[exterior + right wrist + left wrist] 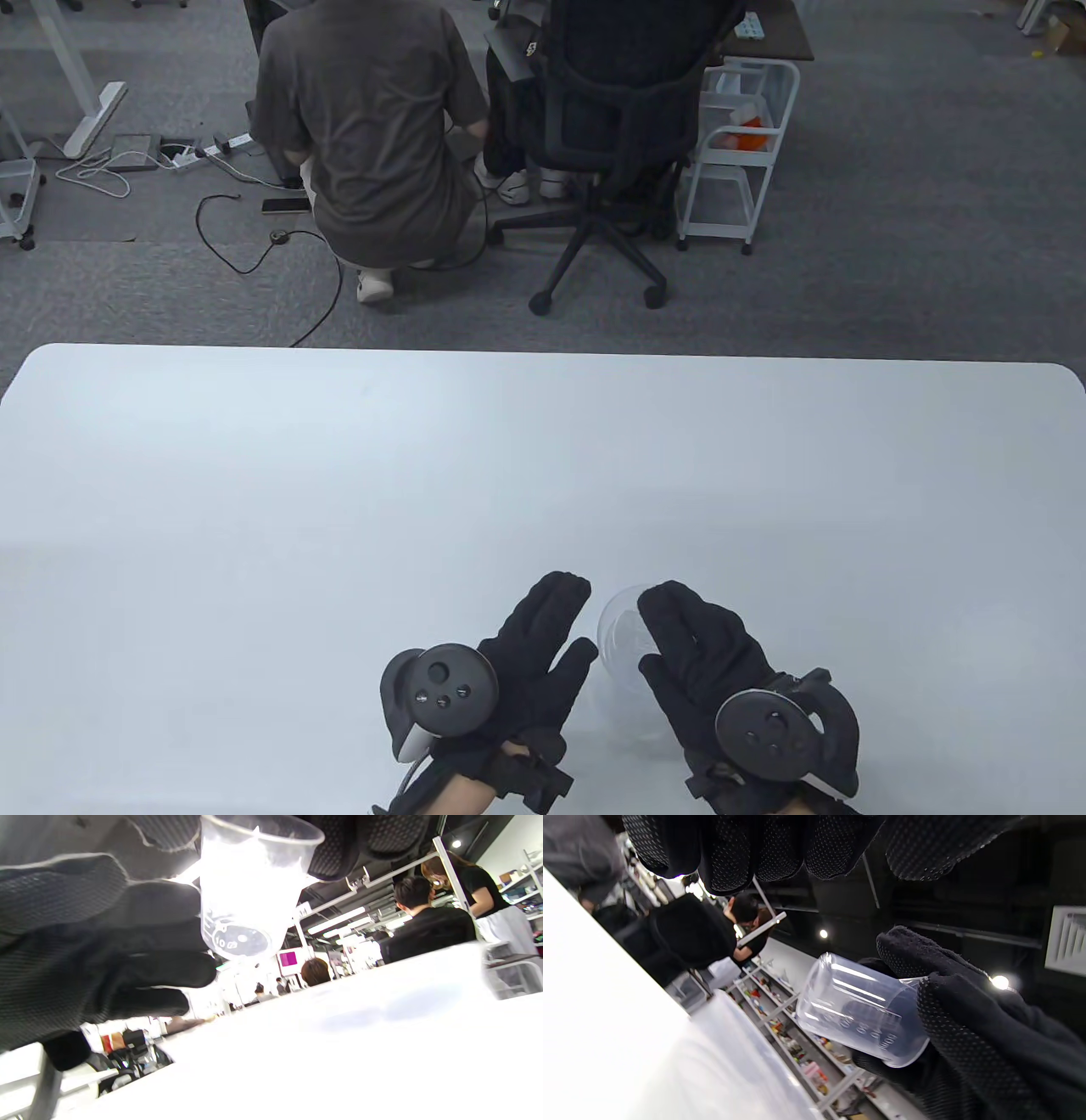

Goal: Nest plastic beakers

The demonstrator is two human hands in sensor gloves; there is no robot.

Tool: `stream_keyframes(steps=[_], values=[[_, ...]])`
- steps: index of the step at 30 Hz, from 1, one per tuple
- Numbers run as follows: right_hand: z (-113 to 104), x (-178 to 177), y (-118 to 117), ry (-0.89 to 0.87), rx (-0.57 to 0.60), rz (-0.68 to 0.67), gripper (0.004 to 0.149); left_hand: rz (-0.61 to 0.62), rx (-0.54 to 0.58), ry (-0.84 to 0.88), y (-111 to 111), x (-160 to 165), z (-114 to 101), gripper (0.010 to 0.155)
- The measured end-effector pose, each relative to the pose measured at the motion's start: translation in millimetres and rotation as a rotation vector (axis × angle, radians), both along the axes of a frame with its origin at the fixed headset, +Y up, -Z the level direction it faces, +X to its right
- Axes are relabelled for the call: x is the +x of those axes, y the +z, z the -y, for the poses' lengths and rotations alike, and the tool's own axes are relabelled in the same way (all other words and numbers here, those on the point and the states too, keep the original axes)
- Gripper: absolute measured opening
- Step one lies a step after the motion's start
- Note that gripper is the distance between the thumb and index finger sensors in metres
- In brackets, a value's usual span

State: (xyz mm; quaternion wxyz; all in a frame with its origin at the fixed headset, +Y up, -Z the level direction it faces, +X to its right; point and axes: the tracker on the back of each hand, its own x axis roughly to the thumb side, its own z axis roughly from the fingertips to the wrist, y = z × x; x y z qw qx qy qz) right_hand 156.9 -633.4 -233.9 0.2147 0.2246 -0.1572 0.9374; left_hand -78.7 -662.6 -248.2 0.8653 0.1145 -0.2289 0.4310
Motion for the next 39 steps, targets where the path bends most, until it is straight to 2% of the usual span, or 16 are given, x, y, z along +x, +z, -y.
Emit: stream_keyframes(steps=[6,11,15,21,27,31,39], values=[[11,-4,-15,0.14,-0.074,0.037,0.057,-0.018,0.014,-0.096,-1,3,10,0.063],[20,-10,-19,0.259,-0.098,0.056,0.057,-0.014,0.002,-0.094,-1,4,13,0.063],[25,-11,-21,0.274,-0.122,0.052,0.058,-0.016,-0.004,-0.097,-1,3,12,0.063],[23,-3,-20,0.211,-0.103,0.043,0.064,-0.006,-0.036,-0.127,-2,-1,10,0.066],[22,15,-14,0.116,-0.059,0.041,0.067,-0.017,-0.165,-0.363,-6,-23,10,0.069],[22,28,-11,0.021,-0.046,0.039,0.068,-0.067,-0.303,-0.508,-10,-49,19,0.07],[26,55,-3,-0.168,-0.022,0.033,0.069,-0.141,-0.44,-0.691,-16,-91,44,0.072]])
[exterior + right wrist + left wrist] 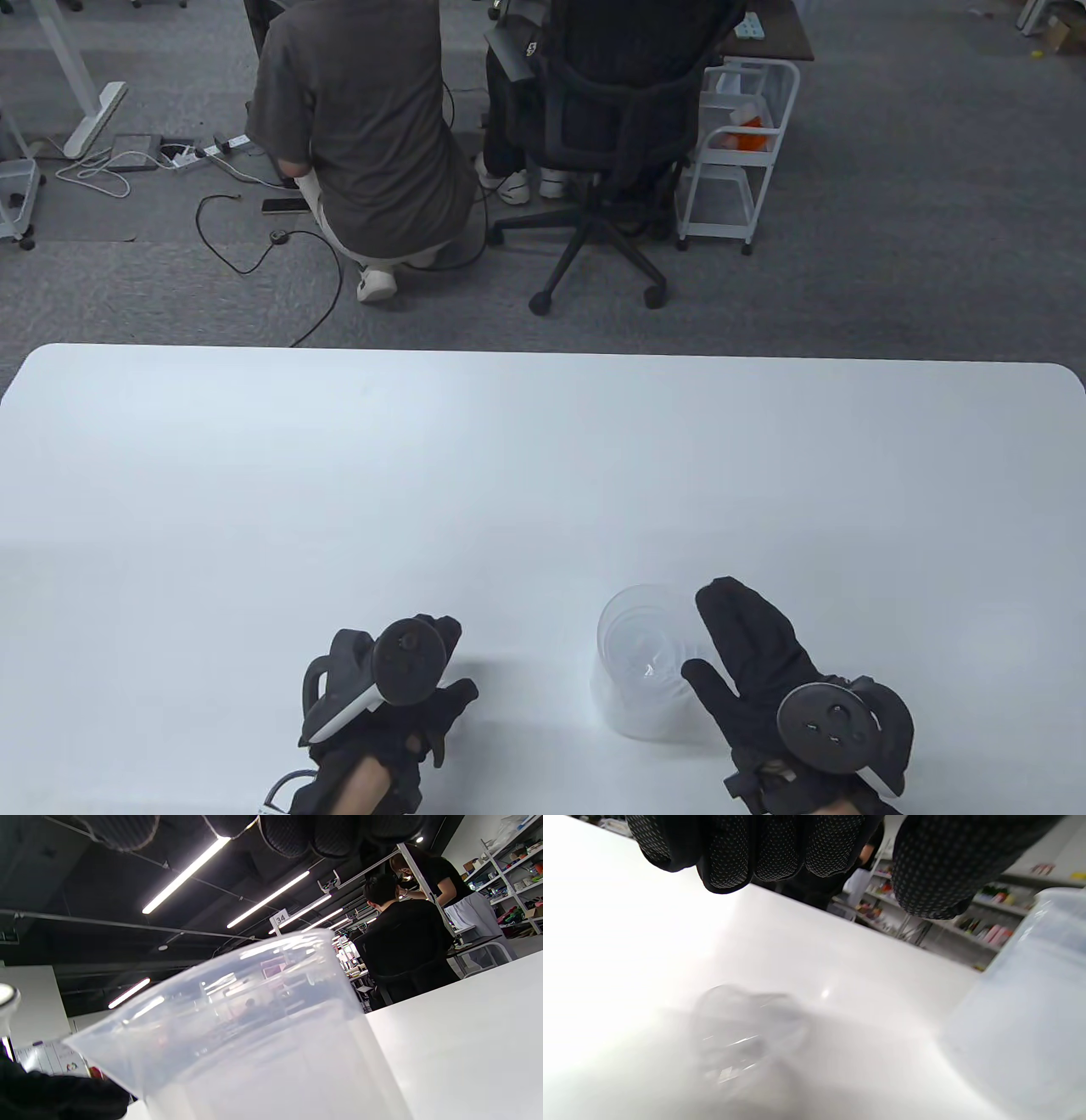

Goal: Nest plastic beakers

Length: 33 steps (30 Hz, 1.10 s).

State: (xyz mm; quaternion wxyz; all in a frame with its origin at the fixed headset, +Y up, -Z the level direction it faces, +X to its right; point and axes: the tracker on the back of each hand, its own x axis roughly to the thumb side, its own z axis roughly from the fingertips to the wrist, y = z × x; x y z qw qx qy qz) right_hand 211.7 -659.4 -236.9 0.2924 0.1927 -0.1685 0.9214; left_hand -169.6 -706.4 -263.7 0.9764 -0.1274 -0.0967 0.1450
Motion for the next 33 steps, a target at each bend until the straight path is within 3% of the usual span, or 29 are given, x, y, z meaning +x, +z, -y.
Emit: stream_keyframes(steps=[9,18,33], values=[[11,19,3,-0.148,-0.012,-0.003,0.07,0.008,-0.078,-0.124,3,-2,33,0.074],[16,25,3,-0.176,-0.016,-0.001,0.07,0.005,-0.105,-0.173,1,3,52,0.068],[16,26,5,-0.187,-0.025,0.0,0.07,0.053,-0.001,-0.203,0,7,52,0.063]])
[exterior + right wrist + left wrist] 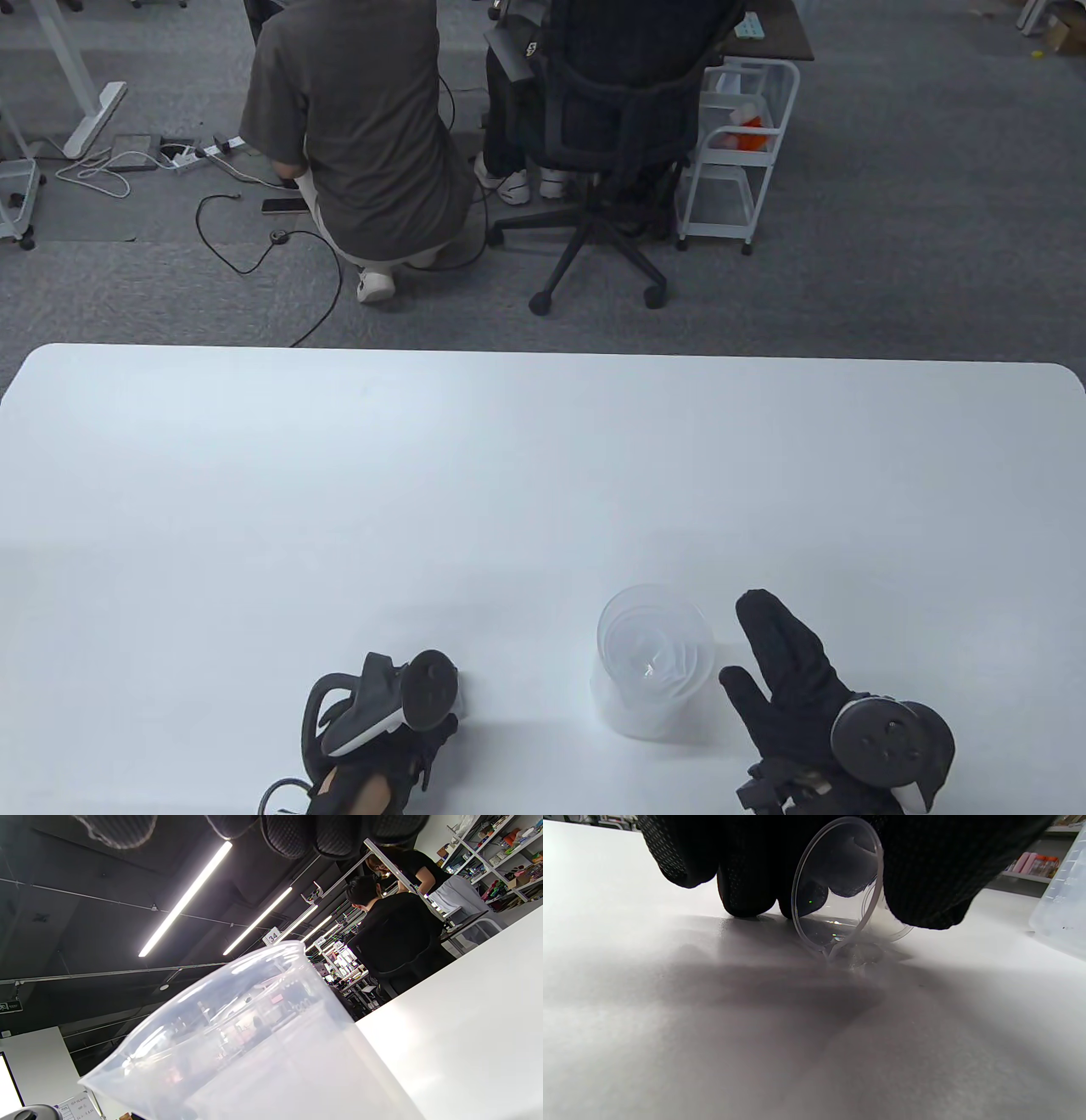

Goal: Nest plastic beakers

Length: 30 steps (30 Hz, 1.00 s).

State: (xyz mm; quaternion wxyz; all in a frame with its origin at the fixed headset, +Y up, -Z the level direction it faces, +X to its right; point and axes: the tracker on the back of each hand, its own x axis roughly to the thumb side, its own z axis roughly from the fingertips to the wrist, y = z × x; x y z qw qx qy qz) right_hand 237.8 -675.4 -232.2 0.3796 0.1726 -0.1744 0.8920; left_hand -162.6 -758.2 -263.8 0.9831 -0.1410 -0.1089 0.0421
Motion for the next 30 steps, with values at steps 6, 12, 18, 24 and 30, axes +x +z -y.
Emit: stream_keyframes(steps=[6,12,18,24,30], values=[[1,1,1,0.002,-0.003,0.002,0.07,0.015,0.025,0.062,-1,3,-15,0.063],[1,2,1,0.007,-0.001,0.003,0.07,0.063,0.098,0.089,-2,13,-49,0.063],[2,1,1,0.013,-0.007,0.0,0.07,0.108,0.165,0.165,-4,30,-87,0.061],[3,1,1,0.014,-0.009,0.001,0.07,0.181,0.24,0.207,-7,58,-128,0.059],[3,1,0,0.012,-0.008,0.002,0.07,0.271,0.241,0.193,-12,97,-153,0.055]])
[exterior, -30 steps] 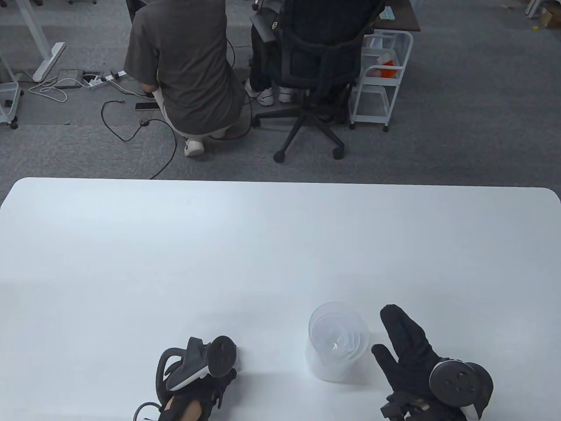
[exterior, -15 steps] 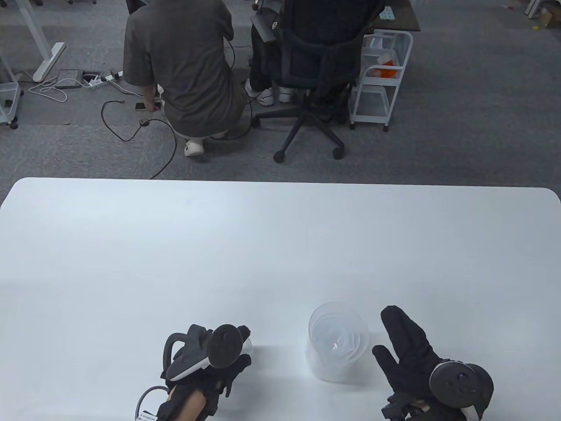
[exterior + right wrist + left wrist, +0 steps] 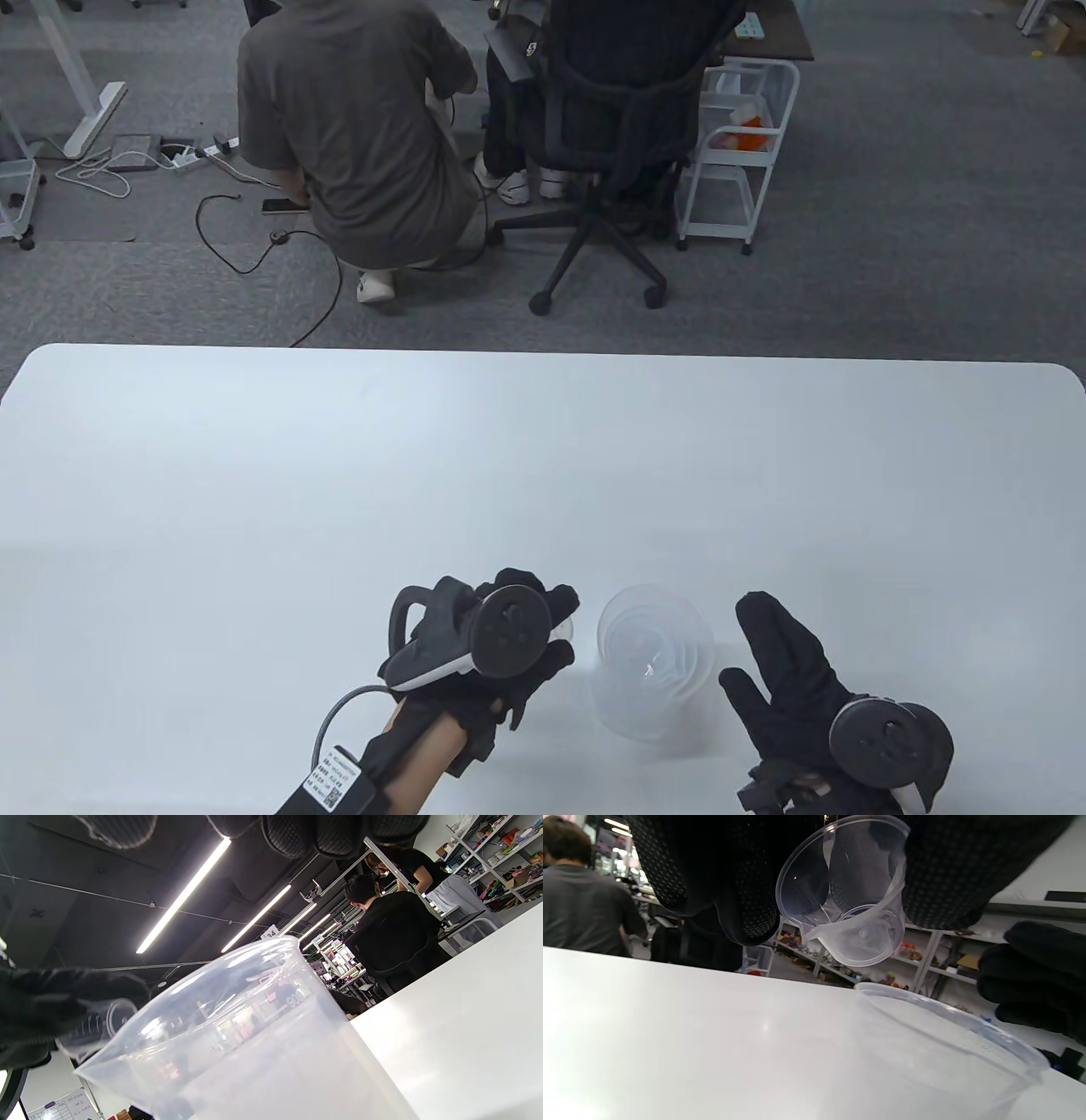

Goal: Nest plastic beakers

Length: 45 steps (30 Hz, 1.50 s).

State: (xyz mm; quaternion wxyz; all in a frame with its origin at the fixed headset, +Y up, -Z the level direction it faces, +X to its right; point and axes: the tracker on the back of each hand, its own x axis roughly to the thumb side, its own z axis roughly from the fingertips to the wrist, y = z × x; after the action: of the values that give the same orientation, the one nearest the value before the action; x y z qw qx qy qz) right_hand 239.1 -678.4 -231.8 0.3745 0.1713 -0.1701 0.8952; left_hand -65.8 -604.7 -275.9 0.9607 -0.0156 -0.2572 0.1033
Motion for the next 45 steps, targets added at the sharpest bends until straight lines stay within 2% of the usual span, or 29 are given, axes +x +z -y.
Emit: stream_keyframes(steps=[6,10,16,25,28,31,35,40,45], values=[[0,0,1,-0.003,0.0,0.002,0.07,0.095,0.034,-0.101,-4,48,-7,0.055],[1,1,1,-0.006,-0.001,0.003,0.07,0.127,0.068,-0.17,-8,72,-2,0.059],[1,1,1,-0.007,-0.003,0.004,0.07,0.18,0.158,-0.296,-3,101,10,0.057],[2,1,1,-0.005,-0.004,0.0,0.07,0.225,0.215,-0.438,1,124,27,0.059],[2,1,1,-0.004,-0.004,-0.001,0.07,0.22,0.212,-0.455,1,125,29,0.065],[2,2,1,-0.003,-0.006,-0.001,0.07,0.206,0.218,-0.409,1,121,27,0.066],[1,2,1,0.021,-0.007,0.01,0.07,0.172,0.165,-0.234,1,104,20,0.066],[-4,1,-1,0.078,-0.02,0.014,0.07,0.118,0.078,0.073,2,69,16,0.067],[-10,7,-6,0.14,-0.021,0.026,0.071,0.041,0.049,0.231,3,30,22,0.071]])
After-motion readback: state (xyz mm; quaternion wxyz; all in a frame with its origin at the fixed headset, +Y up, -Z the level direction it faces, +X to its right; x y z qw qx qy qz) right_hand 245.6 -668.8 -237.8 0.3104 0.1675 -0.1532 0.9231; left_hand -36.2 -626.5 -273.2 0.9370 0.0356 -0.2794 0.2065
